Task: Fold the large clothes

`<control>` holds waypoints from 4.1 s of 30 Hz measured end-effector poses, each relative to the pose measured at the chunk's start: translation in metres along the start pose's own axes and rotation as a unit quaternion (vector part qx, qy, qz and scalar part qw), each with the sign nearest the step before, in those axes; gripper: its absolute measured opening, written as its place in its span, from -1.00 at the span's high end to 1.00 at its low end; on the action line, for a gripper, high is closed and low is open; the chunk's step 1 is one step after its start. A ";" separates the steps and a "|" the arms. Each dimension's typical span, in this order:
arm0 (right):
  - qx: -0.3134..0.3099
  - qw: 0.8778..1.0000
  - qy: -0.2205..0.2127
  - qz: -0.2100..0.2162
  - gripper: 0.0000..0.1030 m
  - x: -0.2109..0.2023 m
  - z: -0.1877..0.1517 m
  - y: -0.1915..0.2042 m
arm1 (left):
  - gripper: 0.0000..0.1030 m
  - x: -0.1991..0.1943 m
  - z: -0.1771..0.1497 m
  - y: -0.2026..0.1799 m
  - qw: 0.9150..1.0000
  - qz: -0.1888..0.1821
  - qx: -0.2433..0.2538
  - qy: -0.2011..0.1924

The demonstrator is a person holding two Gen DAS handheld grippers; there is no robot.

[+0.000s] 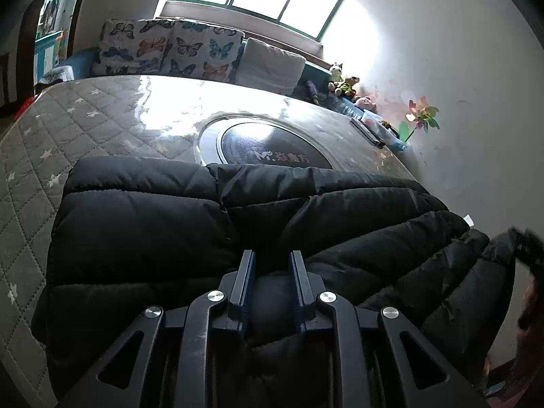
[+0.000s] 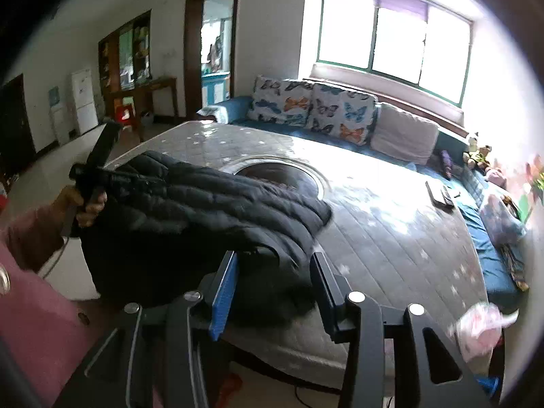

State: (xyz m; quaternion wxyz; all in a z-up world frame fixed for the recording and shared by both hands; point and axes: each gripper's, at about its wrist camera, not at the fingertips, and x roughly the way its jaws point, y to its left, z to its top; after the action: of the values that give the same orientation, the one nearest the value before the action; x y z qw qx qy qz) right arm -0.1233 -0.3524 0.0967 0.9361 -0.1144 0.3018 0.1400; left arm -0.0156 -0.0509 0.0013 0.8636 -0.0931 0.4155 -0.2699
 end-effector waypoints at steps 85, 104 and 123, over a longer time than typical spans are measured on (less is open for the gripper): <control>-0.088 0.985 0.077 0.127 -0.30 0.140 -0.007 0.087 | 0.02 -0.045 -0.018 0.015 0.996 0.082 0.047 -0.001; -0.081 0.983 0.100 0.129 -0.31 0.135 -0.016 0.076 | -0.03 -0.051 -0.051 0.038 0.997 0.059 0.054 -0.019; -0.087 0.986 0.097 0.106 -0.36 0.117 0.002 0.084 | -0.50 -0.074 -0.105 0.025 0.989 0.080 0.110 -0.055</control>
State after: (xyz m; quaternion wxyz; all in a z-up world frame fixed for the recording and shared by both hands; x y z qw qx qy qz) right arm -0.0591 -0.2505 0.0180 0.8685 -0.1759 0.3887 0.2524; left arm -0.1241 0.0165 -0.0259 0.9088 0.0212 0.3418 -0.2385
